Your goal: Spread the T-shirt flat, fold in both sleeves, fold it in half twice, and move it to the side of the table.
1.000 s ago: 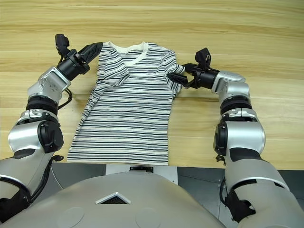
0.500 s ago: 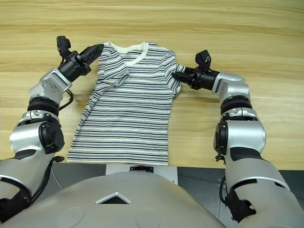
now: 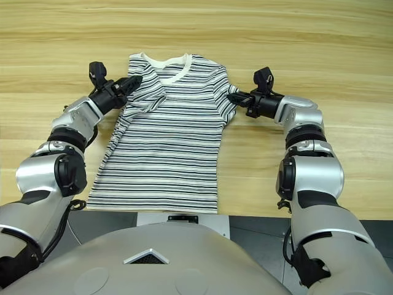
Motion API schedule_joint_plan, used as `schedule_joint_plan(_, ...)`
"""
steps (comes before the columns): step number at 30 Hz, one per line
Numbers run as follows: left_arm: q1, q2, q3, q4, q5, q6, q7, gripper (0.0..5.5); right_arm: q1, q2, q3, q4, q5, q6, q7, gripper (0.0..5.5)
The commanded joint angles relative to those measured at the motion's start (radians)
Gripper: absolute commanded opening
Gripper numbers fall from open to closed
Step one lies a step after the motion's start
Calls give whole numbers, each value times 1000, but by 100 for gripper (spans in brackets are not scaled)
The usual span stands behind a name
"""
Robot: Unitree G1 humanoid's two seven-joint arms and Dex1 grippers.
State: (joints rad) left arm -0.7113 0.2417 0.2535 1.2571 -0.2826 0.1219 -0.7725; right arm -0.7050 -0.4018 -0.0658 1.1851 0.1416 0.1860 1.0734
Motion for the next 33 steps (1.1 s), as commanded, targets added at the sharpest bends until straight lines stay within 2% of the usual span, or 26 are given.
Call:
schedule_joint_plan(1,5,22,-4,49,43,5,56,284,-13,-4,-12,-18,3,14,2,12)
schedule_joint_plan(12,-17,34,15,60,62,-9,79,284,15,-14,-13,-211,32,75,62,12)
schedule_joint_plan(18,-19,29,19,61,64,-10,80,284,53,19,16,-357,46,124,50,12)
schedule_joint_plan(27,-26,11,22,65,73,-14,90,284,24,130,123,-334,-22,57,-17,12)
schedule_joint_plan(33,-33,2,31,69,78,-17,98,284,6,186,154,-318,-32,38,-18,12)
